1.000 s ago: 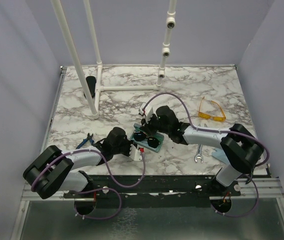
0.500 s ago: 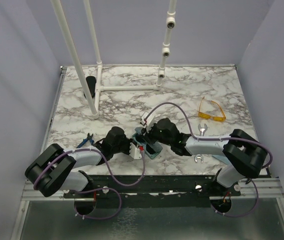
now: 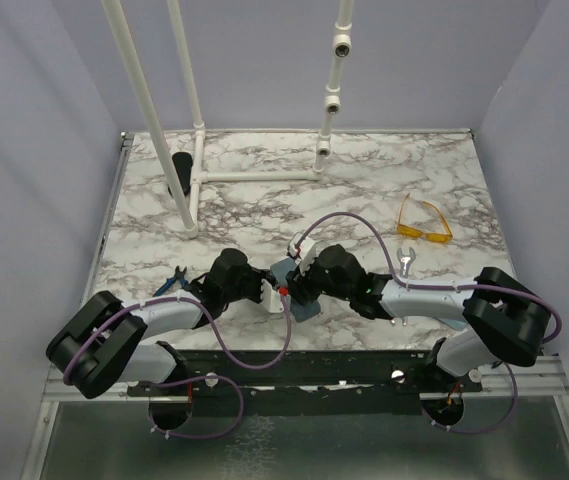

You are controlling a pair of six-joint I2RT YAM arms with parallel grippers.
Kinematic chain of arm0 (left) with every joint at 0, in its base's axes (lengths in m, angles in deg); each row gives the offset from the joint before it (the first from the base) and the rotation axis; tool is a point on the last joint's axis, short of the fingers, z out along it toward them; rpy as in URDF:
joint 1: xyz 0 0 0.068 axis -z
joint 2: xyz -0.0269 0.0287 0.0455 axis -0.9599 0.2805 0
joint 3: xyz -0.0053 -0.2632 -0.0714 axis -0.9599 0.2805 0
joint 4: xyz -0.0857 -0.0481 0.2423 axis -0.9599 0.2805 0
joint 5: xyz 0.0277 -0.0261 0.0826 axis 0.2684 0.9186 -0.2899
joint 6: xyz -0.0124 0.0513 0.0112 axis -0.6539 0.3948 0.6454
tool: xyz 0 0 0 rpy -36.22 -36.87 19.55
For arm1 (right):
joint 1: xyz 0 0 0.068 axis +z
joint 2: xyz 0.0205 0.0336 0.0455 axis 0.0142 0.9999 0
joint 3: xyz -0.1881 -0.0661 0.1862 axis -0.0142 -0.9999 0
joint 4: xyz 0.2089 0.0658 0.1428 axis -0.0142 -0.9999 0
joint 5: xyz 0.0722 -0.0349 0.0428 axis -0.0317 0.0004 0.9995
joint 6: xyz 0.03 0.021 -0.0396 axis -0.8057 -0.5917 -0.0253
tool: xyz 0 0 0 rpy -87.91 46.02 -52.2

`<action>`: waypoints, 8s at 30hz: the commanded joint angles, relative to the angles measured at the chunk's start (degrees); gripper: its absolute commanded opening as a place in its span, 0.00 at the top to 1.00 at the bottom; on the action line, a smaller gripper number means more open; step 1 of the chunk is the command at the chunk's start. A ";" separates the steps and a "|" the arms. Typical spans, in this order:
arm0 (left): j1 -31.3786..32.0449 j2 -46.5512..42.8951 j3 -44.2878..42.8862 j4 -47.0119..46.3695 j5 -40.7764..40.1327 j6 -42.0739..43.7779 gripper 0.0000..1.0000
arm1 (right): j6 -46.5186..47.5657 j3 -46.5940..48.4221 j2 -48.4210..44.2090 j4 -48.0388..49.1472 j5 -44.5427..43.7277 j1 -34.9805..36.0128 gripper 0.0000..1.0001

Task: Organize the sunglasses
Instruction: Close the sunglasses case at the center of the board, then move the sunglasses case at the center of the board, then open the sunglasses case at the center of the board.

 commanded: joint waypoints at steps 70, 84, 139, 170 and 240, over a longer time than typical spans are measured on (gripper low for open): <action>-26.89 -57.26 10.18 5.06 -7.46 -73.31 0.01 | -14.10 20.79 13.84 -21.84 -15.96 -32.18 0.28; -27.09 -58.21 9.48 5.90 -8.70 -71.03 0.01 | -8.91 17.56 -7.31 -23.33 -12.62 -32.19 0.00; -60.20 26.25 -74.33 53.85 4.89 -54.91 0.02 | -3.28 5.51 -32.30 -18.89 -1.36 -32.28 0.00; -46.06 63.26 -97.44 48.88 -6.25 -52.80 0.41 | -3.40 5.95 -29.53 -22.15 -3.27 -32.28 0.00; -73.59 -13.05 -85.74 46.92 41.49 -76.01 1.00 | -13.97 -0.61 -46.22 -14.10 20.59 -32.28 0.00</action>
